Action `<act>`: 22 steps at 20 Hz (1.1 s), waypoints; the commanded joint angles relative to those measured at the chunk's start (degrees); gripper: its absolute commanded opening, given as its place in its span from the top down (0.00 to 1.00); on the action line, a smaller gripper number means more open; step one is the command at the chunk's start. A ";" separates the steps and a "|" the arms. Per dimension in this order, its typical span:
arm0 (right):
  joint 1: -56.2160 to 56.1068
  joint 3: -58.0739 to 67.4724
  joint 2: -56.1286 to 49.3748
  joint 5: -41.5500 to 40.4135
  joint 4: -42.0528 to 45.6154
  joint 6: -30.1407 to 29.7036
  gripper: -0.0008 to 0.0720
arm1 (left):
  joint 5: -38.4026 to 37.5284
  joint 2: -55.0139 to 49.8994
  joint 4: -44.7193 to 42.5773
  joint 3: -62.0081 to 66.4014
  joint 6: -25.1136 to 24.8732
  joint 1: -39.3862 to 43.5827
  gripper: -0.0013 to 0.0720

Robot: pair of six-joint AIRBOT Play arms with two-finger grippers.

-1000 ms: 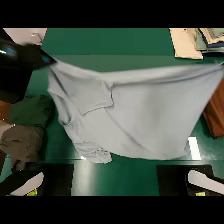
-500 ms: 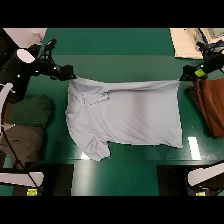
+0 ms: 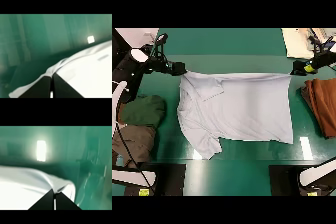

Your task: Fold the shirts.

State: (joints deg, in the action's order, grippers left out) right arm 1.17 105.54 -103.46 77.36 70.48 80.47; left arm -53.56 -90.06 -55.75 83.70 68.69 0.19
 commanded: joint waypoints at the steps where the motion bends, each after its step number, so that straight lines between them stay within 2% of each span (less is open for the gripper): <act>1: -1.25 -6.95 3.08 1.16 1.14 0.04 0.97 | -11.52 -0.07 -4.04 0.26 -2.12 -0.52 0.95; 4: -2.40 -18.12 8.63 -3.78 1.60 0.07 0.97 | -16.44 -0.04 -9.22 -1.86 -2.05 -0.52 0.95; 8: -2.84 -27.61 13.35 -8.50 1.22 0.07 0.97 | -17.42 -0.07 -11.45 -4.13 -1.11 -0.52 0.95; 12: -2.82 -31.43 15.23 -7.89 1.11 0.07 0.97 | -19.12 -0.04 -11.65 -4.11 -0.85 -0.57 0.95; 16: -2.78 -32.09 18.03 -6.51 1.20 0.07 0.97 | -21.33 0.44 -11.61 -4.07 1.44 -0.59 0.95; 19: -2.84 -32.09 18.08 -4.74 1.16 0.07 0.97 | -25.49 0.42 -11.58 -4.09 1.95 -0.59 0.95; 20: -2.84 -32.06 18.08 -4.76 1.14 0.07 0.95 | -26.10 0.42 -11.65 -4.07 2.45 -0.59 0.66; 21: -2.78 -32.06 18.08 -4.72 1.16 0.07 0.71 | -26.34 0.42 -11.89 -4.07 3.61 -0.59 0.28; 22: -2.45 -32.06 18.10 -4.44 1.07 0.07 0.45 | -26.38 0.42 -11.96 -4.07 4.72 -0.59 0.24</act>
State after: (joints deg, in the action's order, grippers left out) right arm -1.63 73.63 -85.65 71.83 71.68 80.53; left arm -77.87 -89.69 -67.48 79.66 71.09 -0.43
